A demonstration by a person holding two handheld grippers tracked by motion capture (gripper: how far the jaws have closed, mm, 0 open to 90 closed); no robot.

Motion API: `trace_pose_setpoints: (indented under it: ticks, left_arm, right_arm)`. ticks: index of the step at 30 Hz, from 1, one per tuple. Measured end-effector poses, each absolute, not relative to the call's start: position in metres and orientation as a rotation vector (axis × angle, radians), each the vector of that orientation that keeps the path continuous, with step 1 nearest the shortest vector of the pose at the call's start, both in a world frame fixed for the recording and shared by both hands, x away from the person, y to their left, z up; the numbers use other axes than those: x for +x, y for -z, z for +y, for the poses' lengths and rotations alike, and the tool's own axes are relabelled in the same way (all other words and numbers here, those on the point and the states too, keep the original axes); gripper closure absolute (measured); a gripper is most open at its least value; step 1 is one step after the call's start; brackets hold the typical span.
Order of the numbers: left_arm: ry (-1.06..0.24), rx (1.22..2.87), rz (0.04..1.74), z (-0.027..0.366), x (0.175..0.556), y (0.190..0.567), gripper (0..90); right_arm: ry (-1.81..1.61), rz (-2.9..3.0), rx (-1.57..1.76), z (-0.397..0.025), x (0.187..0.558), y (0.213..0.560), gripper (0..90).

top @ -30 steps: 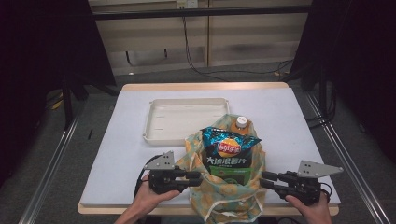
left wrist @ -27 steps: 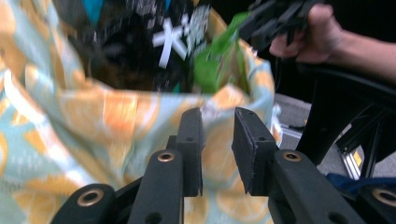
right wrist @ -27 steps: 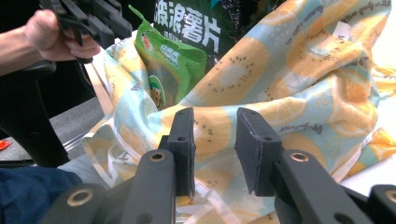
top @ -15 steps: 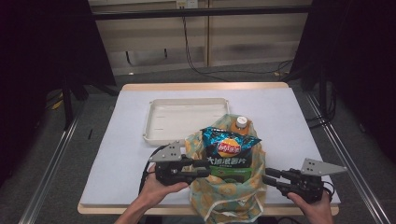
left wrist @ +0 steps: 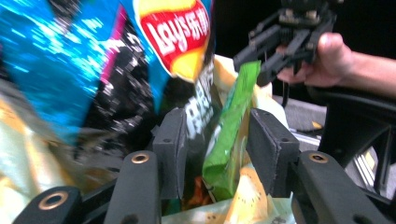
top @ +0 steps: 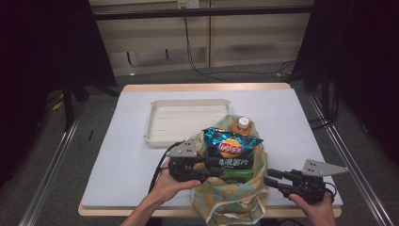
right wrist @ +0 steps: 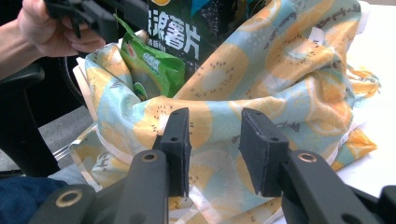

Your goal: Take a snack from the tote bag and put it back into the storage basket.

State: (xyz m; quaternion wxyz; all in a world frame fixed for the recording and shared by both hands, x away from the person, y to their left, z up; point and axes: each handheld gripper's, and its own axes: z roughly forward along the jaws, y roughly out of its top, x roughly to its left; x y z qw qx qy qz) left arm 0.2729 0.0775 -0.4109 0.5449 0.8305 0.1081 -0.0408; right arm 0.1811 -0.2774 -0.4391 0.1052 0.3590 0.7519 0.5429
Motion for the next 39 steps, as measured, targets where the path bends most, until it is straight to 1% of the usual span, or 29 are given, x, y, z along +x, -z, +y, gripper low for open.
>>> trace_pose_setpoints:
  ticks: [4, 7, 16, 17, 18, 21, 24, 34, 39]
  left_arm:
    - [0.114, 1.988, 0.241, 0.075, 0.271, 0.415, 59.4]
    - [0.144, 2.028, 0.234, 0.066, 0.269, 0.424, 59.6]
    - [0.184, 2.009, 0.242, 0.057, 0.273, 0.423, 61.1]
    - [0.184, 2.009, 0.242, 0.057, 0.273, 0.423, 62.2]
    - [0.161, 2.007, 0.241, 0.055, 0.274, 0.421, 65.2]
    - [0.160, 2.010, 0.235, 0.053, 0.274, 0.422, 72.1]
    - [0.161, 2.001, 0.217, 0.055, 0.274, 0.420, 76.2]
    - [0.108, 1.989, 0.229, 0.063, 0.274, 0.407, 77.4]
    - [0.093, 1.950, 0.225, 0.067, 0.275, 0.398, 77.6]
  right_arm:
    - [-1.598, 2.215, 1.052, -0.276, 0.182, 0.439, 63.2]
    - [-1.597, 2.224, 1.046, -0.275, 0.182, 0.440, 62.7]
    - [-1.600, 2.222, 1.044, -0.273, 0.181, 0.439, 61.7]
    - [-1.605, 2.224, 1.041, -0.273, 0.181, 0.439, 61.7]
    - [-1.603, 2.223, 1.046, -0.273, 0.181, 0.439, 61.5]
    - [-1.604, 2.224, 1.038, -0.272, 0.180, 0.439, 61.2]
    - [-1.605, 2.233, 1.024, -0.270, 0.179, 0.438, 60.9]
    - [-1.621, 2.233, 1.023, -0.269, 0.178, 0.438, 58.7]
    - [-1.625, 2.225, 1.023, -0.270, 0.178, 0.437, 57.2]
